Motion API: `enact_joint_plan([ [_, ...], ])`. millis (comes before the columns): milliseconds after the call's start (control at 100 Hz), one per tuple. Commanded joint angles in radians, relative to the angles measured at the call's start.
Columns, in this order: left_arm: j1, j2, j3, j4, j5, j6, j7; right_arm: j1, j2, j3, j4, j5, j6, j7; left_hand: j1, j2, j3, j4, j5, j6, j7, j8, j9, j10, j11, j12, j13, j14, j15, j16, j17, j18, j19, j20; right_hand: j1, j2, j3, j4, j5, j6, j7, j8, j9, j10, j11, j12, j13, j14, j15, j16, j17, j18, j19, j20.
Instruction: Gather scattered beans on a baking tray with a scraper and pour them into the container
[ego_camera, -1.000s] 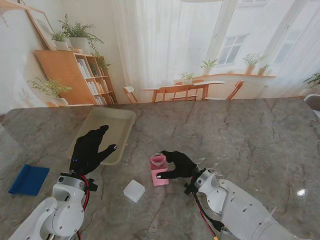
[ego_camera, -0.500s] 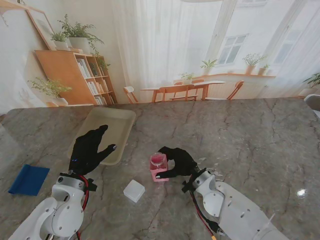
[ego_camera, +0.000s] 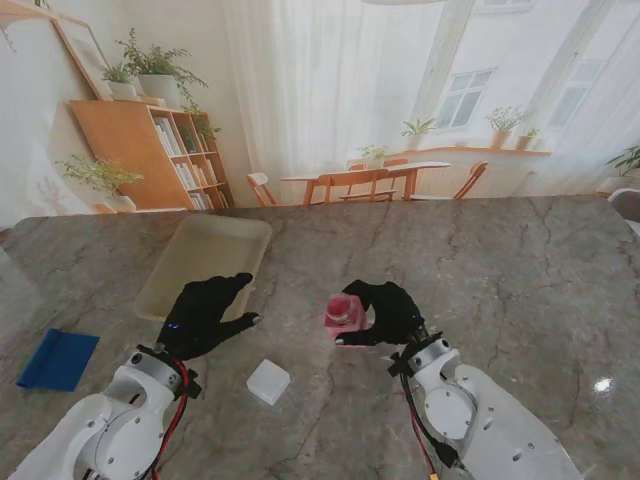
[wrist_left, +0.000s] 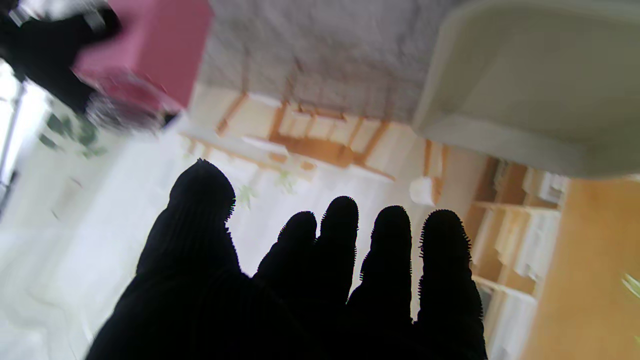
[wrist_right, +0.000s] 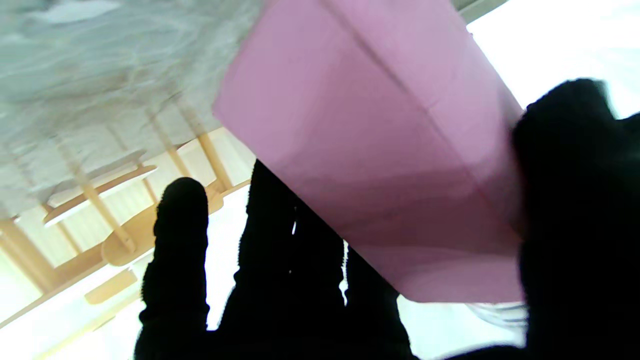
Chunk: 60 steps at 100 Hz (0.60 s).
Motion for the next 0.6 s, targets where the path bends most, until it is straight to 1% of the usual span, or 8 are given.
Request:
enact_joint_plan([
  [0,0.005,0.019,0.006,-0.017,0.009,-0.021,-0.036,-0.016,0.017,0.014,-0.013,-0.003,0.008,0.005,-0.021,0.026,-0.025,-0.092,0.024,0.024,0.012,0.009,0.015,0.003,0.004,0.014,0.020,0.010,0.018,0.012,0.002,-0.001,0.024,0.027,0.211,0.091,0.407,0.015,0.073,-0.142,0.178,0.032,0.094,-0.122,0.195,0.066,-0.002,-0.004,0.046,0.028,-0.017,0.026,0.027,0.017],
  [130,-0.006,0.043,-0.001,-0.035,0.032,-0.094,-0.175,-0.044,0.022,0.051,-0.043,-0.019,0.034,0.006,-0.042,0.019,-0.024,-0.091,0.017,0.033,0.007,0.011,0.002,0.005,-0.001,0.021,0.011,0.014,0.017,0.020,-0.003,0.002,0.027,0.037,0.215,0.091,0.402,0.017,0.075,-0.134,0.176,0.034,0.094,-0.120,0.197,0.063,-0.003,-0.002,0.052,0.028,-0.021,0.028,0.030,0.020],
  [190,-0.014,0.053,-0.002,-0.035,0.034,-0.136,-0.230,-0.053,0.023,0.063,-0.051,-0.022,0.041,0.007,-0.054,0.021,-0.024,-0.091,-0.013,0.033,-0.005,0.008,-0.008,0.004,-0.005,0.023,0.006,0.012,0.016,0.024,-0.004,0.002,0.027,0.040,0.214,0.092,0.400,0.017,0.074,-0.136,0.173,0.035,0.093,-0.119,0.198,0.062,-0.004,-0.002,0.053,0.028,-0.022,0.029,0.031,0.021],
  [280,-0.031,0.065,0.000,-0.025,0.044,-0.200,-0.287,-0.061,0.025,0.074,-0.058,-0.026,0.045,0.006,-0.071,0.017,-0.023,-0.089,-0.047,0.039,-0.018,0.006,-0.054,0.001,-0.021,0.021,-0.016,0.008,0.009,0.027,-0.013,-0.001,0.020,0.042,0.215,0.093,0.397,0.018,0.074,-0.136,0.170,0.038,0.093,-0.120,0.198,0.060,-0.004,-0.002,0.055,0.027,-0.022,0.028,0.032,0.022],
  [300,-0.034,0.068,0.000,-0.021,0.046,-0.214,-0.299,-0.063,0.025,0.076,-0.060,-0.026,0.046,0.006,-0.074,0.014,-0.022,-0.088,-0.057,0.064,-0.021,0.006,-0.064,0.001,-0.023,0.021,-0.021,0.008,0.008,0.028,-0.014,-0.002,0.018,0.042,0.215,0.093,0.397,0.018,0.076,-0.136,0.170,0.040,0.093,-0.120,0.198,0.060,-0.004,-0.002,0.055,0.026,-0.021,0.028,0.032,0.022],
  [460,-0.053,0.083,0.004,0.013,0.042,-0.305,-0.359,-0.068,0.025,0.082,-0.063,-0.028,0.047,0.004,-0.107,-0.005,-0.018,-0.085,-0.149,0.062,-0.052,-0.001,-0.169,-0.007,-0.053,0.010,-0.081,0.001,-0.012,0.028,-0.047,0.006,-0.013,0.036,0.213,0.095,0.394,0.018,0.076,-0.140,0.166,0.043,0.093,-0.122,0.198,0.059,-0.003,-0.005,0.056,0.025,-0.021,0.027,0.032,0.023],
  [520,-0.059,0.088,0.003,0.028,0.050,-0.344,-0.370,-0.069,0.025,0.083,-0.064,-0.028,0.048,0.004,-0.112,-0.013,-0.013,-0.084,-0.190,0.064,-0.065,-0.005,-0.228,-0.009,-0.068,-0.002,-0.128,0.001,-0.034,0.018,-0.078,0.015,-0.052,0.023,0.213,0.095,0.393,0.018,0.075,-0.141,0.163,0.044,0.093,-0.123,0.198,0.058,-0.002,-0.006,0.056,0.024,-0.021,0.027,0.032,0.023],
  [590,-0.070,0.094,0.004,0.051,0.074,-0.393,-0.376,-0.070,0.025,0.083,-0.064,-0.027,0.048,0.004,-0.099,-0.026,-0.008,-0.083,-0.232,0.071,-0.076,-0.008,-0.303,0.001,-0.086,-0.022,-0.187,0.007,-0.054,0.004,-0.114,0.014,-0.100,0.002,0.214,0.095,0.392,0.018,0.075,-0.143,0.162,0.045,0.093,-0.124,0.197,0.057,-0.001,-0.007,0.056,0.024,-0.020,0.026,0.031,0.023],
])
